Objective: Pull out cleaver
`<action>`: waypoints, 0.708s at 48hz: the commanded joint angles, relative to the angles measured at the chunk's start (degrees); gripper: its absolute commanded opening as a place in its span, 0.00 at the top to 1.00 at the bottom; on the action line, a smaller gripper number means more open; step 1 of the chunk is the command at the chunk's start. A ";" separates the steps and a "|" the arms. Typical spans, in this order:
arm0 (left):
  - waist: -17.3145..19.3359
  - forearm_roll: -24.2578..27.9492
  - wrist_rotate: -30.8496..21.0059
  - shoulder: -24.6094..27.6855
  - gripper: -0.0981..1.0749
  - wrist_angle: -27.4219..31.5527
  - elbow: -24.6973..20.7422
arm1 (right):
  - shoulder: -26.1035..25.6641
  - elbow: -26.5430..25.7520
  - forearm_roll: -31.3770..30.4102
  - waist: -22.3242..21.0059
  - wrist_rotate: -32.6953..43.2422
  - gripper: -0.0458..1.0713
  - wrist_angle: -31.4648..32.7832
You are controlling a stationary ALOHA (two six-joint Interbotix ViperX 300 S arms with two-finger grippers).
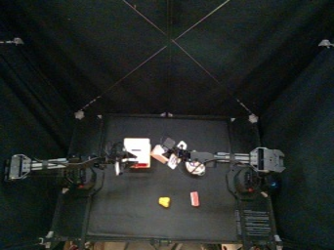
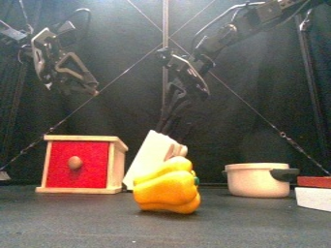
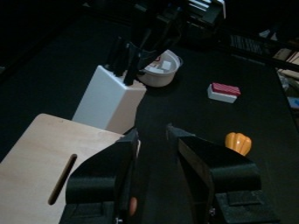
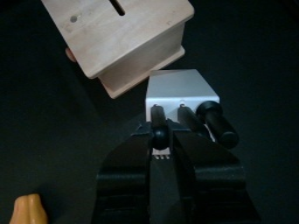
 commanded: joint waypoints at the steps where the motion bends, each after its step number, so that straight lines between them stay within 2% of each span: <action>1: 0.18 -0.09 -0.09 0.18 0.29 -0.18 -0.70 | -0.70 -1.49 0.18 -0.09 -0.09 0.55 -0.53; 34: 0.18 -0.09 -0.09 0.18 0.29 -0.18 -0.62 | -5.63 0.44 0.26 0.97 -0.09 0.55 -0.44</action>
